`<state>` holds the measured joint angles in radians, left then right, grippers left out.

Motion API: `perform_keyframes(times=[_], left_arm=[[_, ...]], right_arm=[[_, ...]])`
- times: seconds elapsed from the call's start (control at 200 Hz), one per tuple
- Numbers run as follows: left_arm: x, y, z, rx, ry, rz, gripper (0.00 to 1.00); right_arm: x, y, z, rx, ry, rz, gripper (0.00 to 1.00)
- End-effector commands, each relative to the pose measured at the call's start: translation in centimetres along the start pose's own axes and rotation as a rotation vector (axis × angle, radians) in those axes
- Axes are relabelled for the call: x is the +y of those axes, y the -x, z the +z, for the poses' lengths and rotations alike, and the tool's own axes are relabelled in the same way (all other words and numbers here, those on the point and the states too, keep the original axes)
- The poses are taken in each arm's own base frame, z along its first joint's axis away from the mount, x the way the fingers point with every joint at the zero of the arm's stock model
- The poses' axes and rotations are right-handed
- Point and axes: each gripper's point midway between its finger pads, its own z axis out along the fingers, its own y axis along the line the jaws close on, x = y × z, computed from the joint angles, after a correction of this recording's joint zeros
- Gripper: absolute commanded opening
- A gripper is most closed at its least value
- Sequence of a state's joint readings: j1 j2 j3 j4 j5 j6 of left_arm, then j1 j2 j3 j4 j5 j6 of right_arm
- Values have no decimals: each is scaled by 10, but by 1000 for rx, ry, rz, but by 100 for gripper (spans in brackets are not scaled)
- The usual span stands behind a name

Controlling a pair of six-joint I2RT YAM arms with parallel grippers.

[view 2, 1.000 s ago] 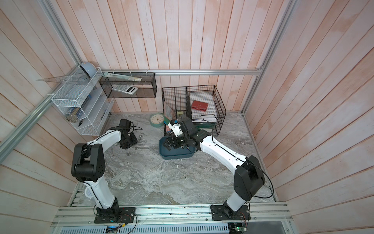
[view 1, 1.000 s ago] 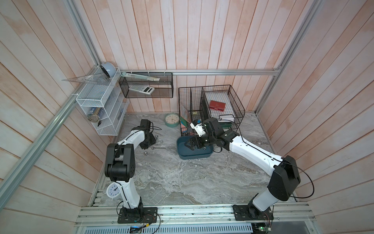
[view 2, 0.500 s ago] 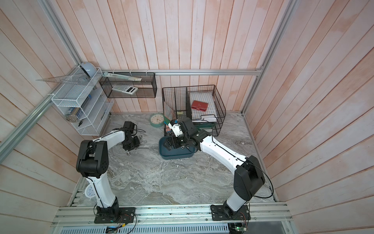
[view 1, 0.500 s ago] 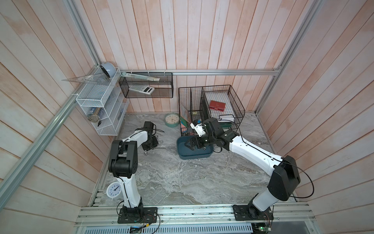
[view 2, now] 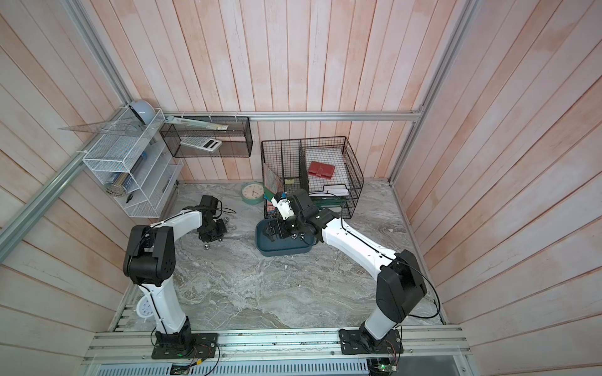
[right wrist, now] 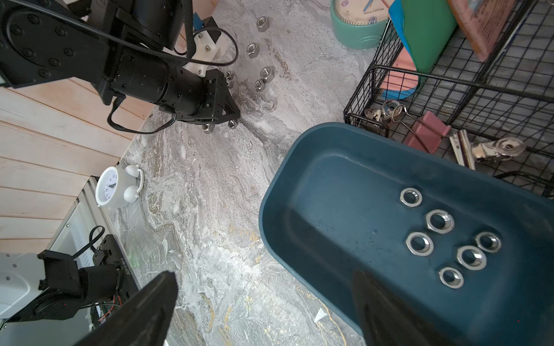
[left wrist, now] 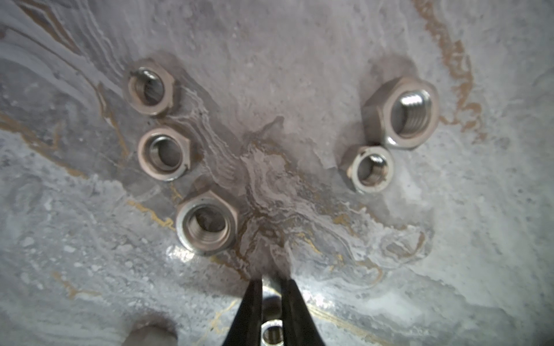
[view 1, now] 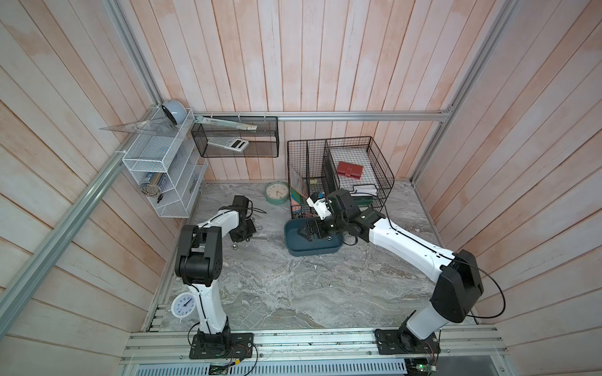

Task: Put the nuts on the desktop into the storage box
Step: Pick up the nut from the center of the board.

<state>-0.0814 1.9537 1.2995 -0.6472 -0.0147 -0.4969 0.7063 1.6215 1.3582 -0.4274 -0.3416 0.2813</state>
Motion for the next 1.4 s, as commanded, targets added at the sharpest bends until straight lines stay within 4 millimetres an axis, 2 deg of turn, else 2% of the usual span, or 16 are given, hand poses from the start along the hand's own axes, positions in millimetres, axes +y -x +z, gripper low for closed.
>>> perform_keyframes(times=[0.0,0.075,0.225,0.51,0.68,0.865,1.135,1.395], left_arm=[[2,-10,-1,23,3,9,19],[3,-12,-2,26,5,11,27],[1,-15,-4,29,-6,16,34],[3,-31,-4,55,-6,1,34],[3,-29,0,52,-1,4,34],[2,-25,2,48,3,14,21],[-6,-21,-20,17,-34,16,19],[-44,-20,-61,-38,-97,69,20]], right_arm=[[0,-2,1,16,-7,12,98],[1,-2,1,18,-6,13,98],[1,-3,1,21,-7,15,98],[1,-3,1,20,-10,19,98],[3,-4,1,23,-7,16,98],[3,-6,0,27,-14,16,98],[2,-7,-3,19,-24,22,98],[-6,-15,-11,13,-70,20,98]])
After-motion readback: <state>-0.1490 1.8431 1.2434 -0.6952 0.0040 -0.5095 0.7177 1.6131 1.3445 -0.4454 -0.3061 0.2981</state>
